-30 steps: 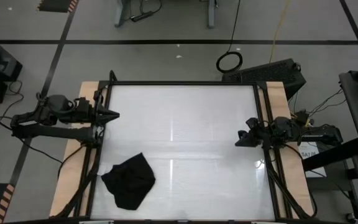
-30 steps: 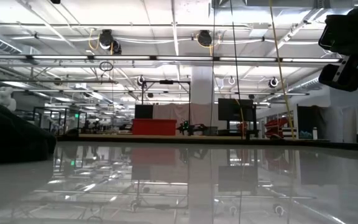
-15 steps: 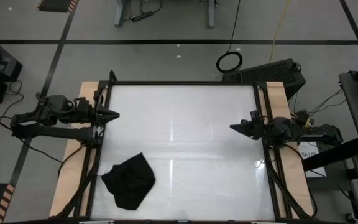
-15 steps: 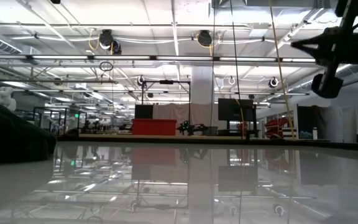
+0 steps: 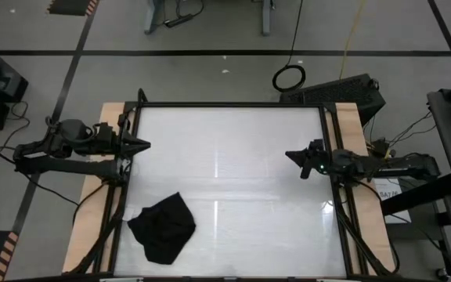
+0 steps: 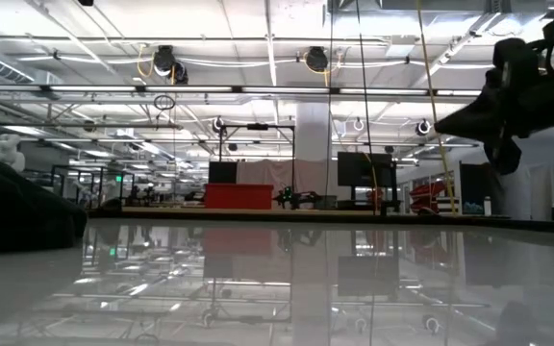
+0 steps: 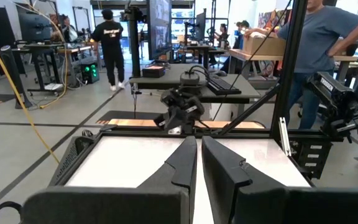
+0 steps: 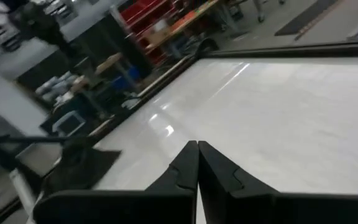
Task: Roll towel
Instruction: Roll the black towel
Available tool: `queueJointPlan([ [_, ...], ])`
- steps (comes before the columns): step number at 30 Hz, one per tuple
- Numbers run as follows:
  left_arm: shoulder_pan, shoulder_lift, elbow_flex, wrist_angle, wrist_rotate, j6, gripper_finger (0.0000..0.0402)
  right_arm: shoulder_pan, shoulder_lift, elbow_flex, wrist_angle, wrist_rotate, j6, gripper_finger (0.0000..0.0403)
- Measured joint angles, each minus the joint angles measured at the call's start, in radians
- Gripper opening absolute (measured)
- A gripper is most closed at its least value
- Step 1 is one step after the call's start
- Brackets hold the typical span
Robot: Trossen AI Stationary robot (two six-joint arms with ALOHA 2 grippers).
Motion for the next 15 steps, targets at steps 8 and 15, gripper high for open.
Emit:
queueJointPlan([
  [8,0.000,0.000,0.000,0.000,0.000,0.000,0.0034,0.000,0.107,0.014,0.346,-0.056,-0.087,0.0000],
  [15,0.000,0.000,0.000,0.000,0.000,0.000,0.0034,0.011,0.362,0.192,0.469,-0.190,-0.197,0.0000],
])
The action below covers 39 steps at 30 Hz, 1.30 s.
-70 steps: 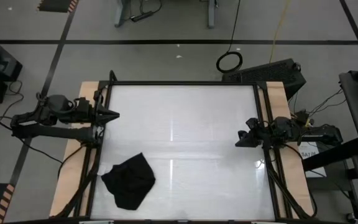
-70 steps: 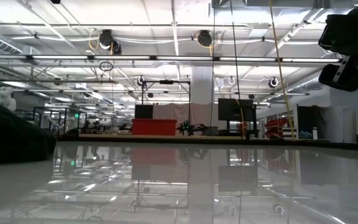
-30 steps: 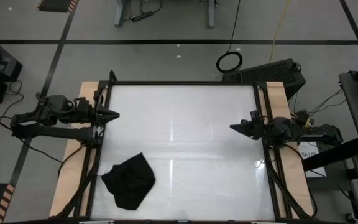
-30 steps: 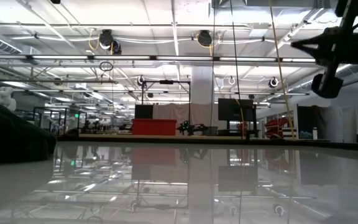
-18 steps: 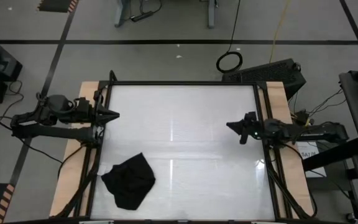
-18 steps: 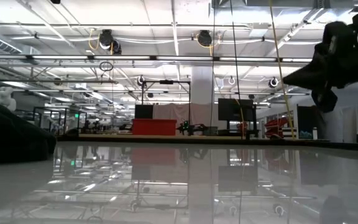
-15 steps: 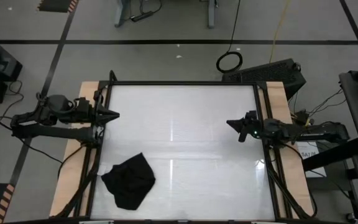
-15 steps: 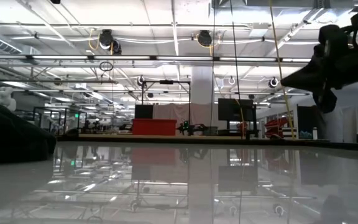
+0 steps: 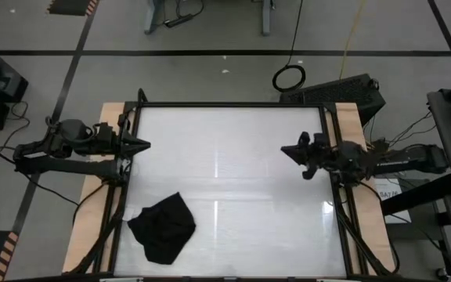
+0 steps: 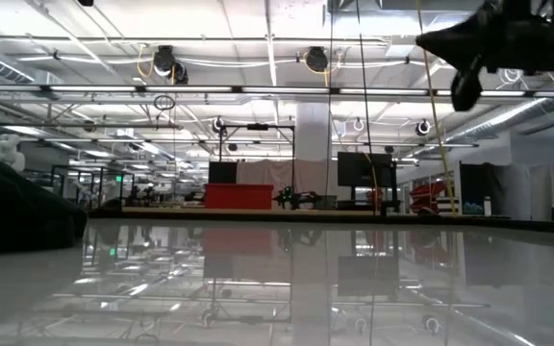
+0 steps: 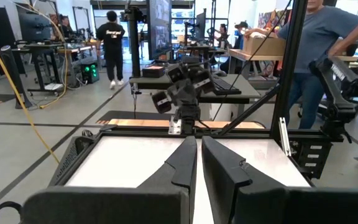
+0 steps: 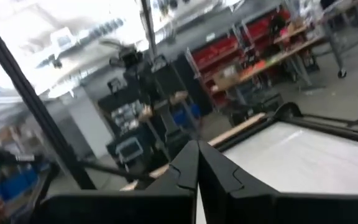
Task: Roll towel
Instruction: Roll the black towel
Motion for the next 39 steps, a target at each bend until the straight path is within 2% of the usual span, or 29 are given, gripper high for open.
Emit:
queueJointPlan([
  [5,0.000,0.000,0.000,0.000,0.000,0.000,0.0034,0.040,0.274,0.199,-0.012,-0.136,-0.070,0.0000],
  [10,0.000,0.000,0.000,0.000,0.000,0.000,0.0034,0.081,0.563,0.416,-0.026,-0.122,-0.186,0.0000],
  [16,0.000,0.000,0.000,0.001,0.000,-0.045,0.0034,0.082,0.815,0.612,-0.099,-0.127,-0.287,0.0000],
  [22,0.000,0.000,0.000,-0.001,0.000,-0.073,0.0034,0.086,1.060,0.781,-0.149,-0.274,-0.398,0.0004],
  [26,0.000,0.000,0.000,-0.001,0.000,-0.072,0.0034,0.105,1.225,0.904,-0.211,-0.294,-0.449,0.0044],
  [35,0.000,0.000,0.000,0.005,0.000,-0.071,0.0034,0.188,1.538,1.177,-0.216,-0.467,-0.600,0.0196],
  [39,0.000,0.000,0.000,0.005,0.000,-0.071,0.0034,0.214,1.617,1.258,-0.250,-0.460,-0.650,0.0224],
])
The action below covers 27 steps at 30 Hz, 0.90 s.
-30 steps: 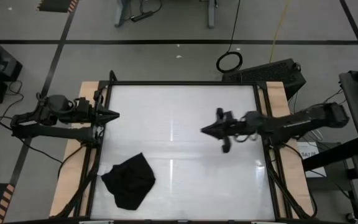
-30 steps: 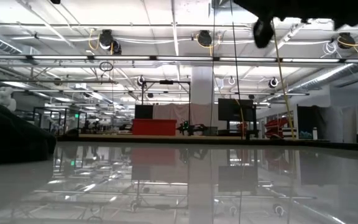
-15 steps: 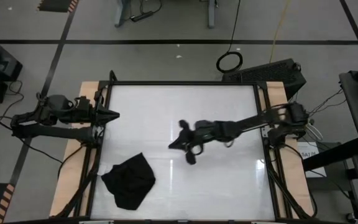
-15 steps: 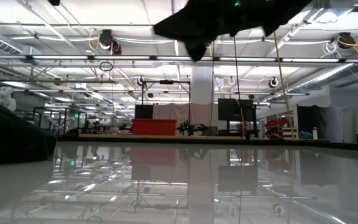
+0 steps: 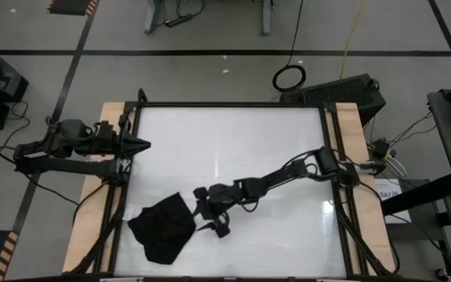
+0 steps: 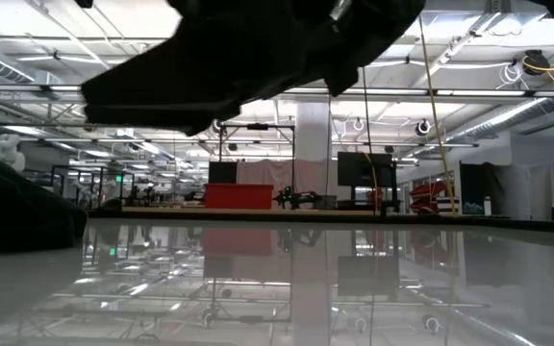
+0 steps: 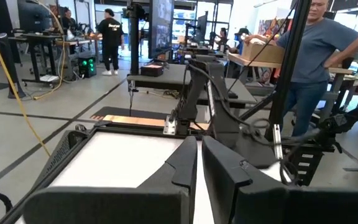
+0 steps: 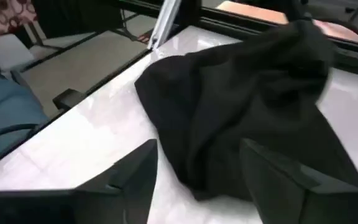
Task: Roll towel
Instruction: Roll the black towel
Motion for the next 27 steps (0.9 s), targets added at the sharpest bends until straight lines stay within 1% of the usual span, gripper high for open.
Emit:
queueJointPlan([
  [4,0.000,0.000,0.000,0.001,0.000,-0.001,0.0034,0.005,0.069,0.042,-0.003,0.031,-0.002,0.0221],
  [9,0.000,0.000,0.000,0.005,0.000,-0.002,0.0034,0.005,0.139,0.087,0.001,0.037,-0.006,0.0205],
  [14,0.000,0.000,0.000,0.003,0.000,-0.001,0.0034,0.006,0.198,0.127,-0.004,0.093,-0.038,0.0191],
  [16,0.000,0.000,0.000,-0.001,0.000,-0.001,0.0034,0.006,0.212,0.146,-0.009,0.119,-0.053,0.0178],
  [19,0.000,0.000,0.000,-0.003,0.000,0.000,0.0034,0.006,0.217,0.153,-0.033,0.174,-0.067,0.0140],
  [25,0.000,0.000,0.000,-0.002,0.000,0.000,0.0034,-0.002,0.176,0.154,-0.191,0.241,-0.121,0.0018],
  [27,0.000,0.000,0.000,-0.002,0.000,0.000,0.0034,-0.008,0.159,0.154,-0.241,0.257,-0.129,0.0011],
])
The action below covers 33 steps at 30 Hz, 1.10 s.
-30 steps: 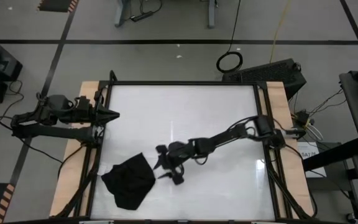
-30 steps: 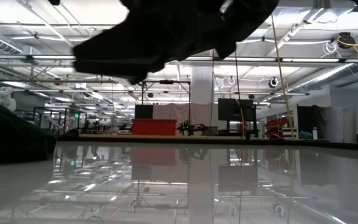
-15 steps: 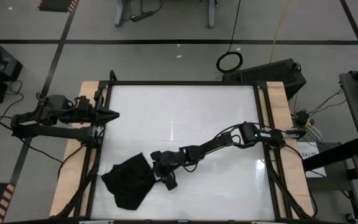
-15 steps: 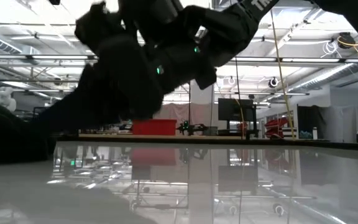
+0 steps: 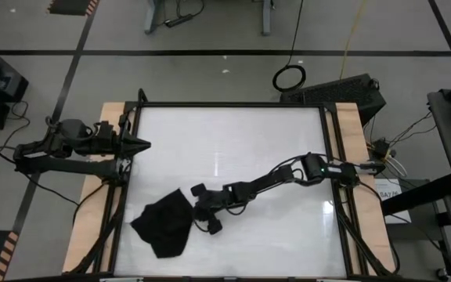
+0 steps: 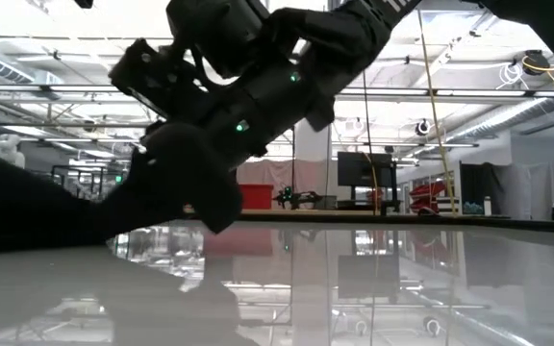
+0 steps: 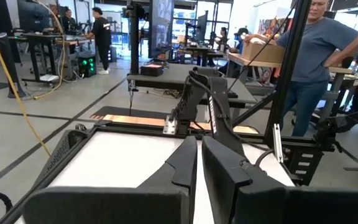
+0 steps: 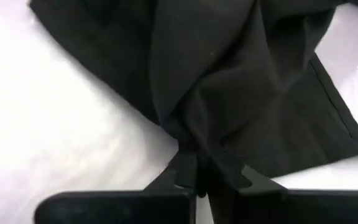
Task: Roll towel
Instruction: Roll the black towel
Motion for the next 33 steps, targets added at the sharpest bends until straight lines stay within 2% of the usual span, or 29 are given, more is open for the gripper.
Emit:
queueJointPlan([
  [7,0.000,0.016,0.000,-0.002,-0.022,0.007,0.0034,-0.010,-0.090,-0.004,-0.275,0.181,-0.042,0.0004],
  [12,0.000,0.085,0.000,-0.018,-0.129,0.060,0.0034,-0.022,-0.174,-0.005,-0.517,0.273,-0.008,0.0002],
  [14,0.000,0.148,0.000,-0.045,-0.160,0.105,0.0034,-0.032,-0.205,-0.005,-0.612,0.284,0.026,0.0002],
  [20,0.000,0.408,0.000,-0.108,-0.167,0.112,0.0034,-0.042,-0.239,-0.005,-0.864,0.291,0.084,0.0001],
  [24,0.000,0.584,0.000,-0.096,-0.236,0.129,0.0037,-0.040,-0.241,-0.005,-0.973,0.285,0.114,0.0001],
  [26,0.000,0.668,0.000,-0.083,-0.284,0.154,0.0049,-0.034,-0.241,-0.005,-0.999,0.285,0.130,0.0001],
  [29,0.000,0.772,0.000,-0.025,-0.316,0.176,0.0089,-0.025,-0.241,-0.005,-1.013,0.266,0.143,0.0000],
  [33,0.002,0.868,0.000,0.092,-0.258,0.219,0.0156,-0.007,-0.241,-0.005,-1.014,0.249,0.154,0.0000],
])
